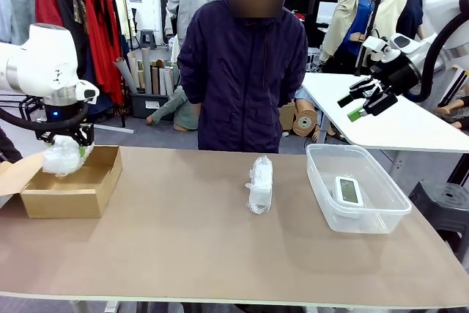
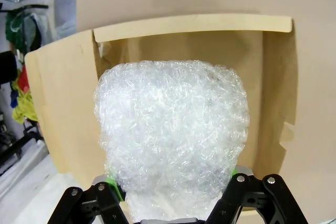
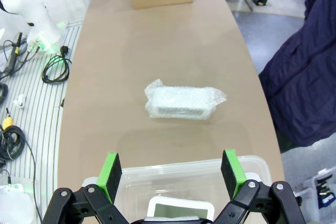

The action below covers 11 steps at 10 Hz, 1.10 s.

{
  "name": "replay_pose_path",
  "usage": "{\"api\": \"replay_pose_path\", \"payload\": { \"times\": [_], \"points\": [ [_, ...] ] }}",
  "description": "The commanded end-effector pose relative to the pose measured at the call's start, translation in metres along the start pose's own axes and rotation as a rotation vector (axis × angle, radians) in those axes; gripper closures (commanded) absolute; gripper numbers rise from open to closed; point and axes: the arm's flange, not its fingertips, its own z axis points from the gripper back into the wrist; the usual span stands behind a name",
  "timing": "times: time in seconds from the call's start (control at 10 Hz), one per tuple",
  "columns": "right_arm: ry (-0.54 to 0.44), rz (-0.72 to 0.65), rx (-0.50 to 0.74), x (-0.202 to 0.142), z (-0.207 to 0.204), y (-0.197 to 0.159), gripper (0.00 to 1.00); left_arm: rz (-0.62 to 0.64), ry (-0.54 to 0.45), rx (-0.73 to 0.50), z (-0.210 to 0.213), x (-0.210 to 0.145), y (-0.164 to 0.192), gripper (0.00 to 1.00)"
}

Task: Separate and place wrapped and unwrapped clocks.
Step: If the picked Digital clock is wrapped, place it in the Package Box ; if not, place it in the Organizing box.

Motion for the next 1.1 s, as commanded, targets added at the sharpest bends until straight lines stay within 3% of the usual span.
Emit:
{"api": "replay_pose_path", "payload": {
  "times": [0.0, 1.0],
  "points": [
    [0.018, 0.023, -0.010, -0.002, -0.001, 0.004, 0.00, 0.047, -0.019, 0.056, -0.008, -0.002, 0.003, 1.00],
    [0.018, 0.023, -0.010, -0.002, -0.001, 0.004, 0.00, 0.044, 0.075, 0.104, -0.062, 0.005, 0.010, 1.00]
  ]
}}
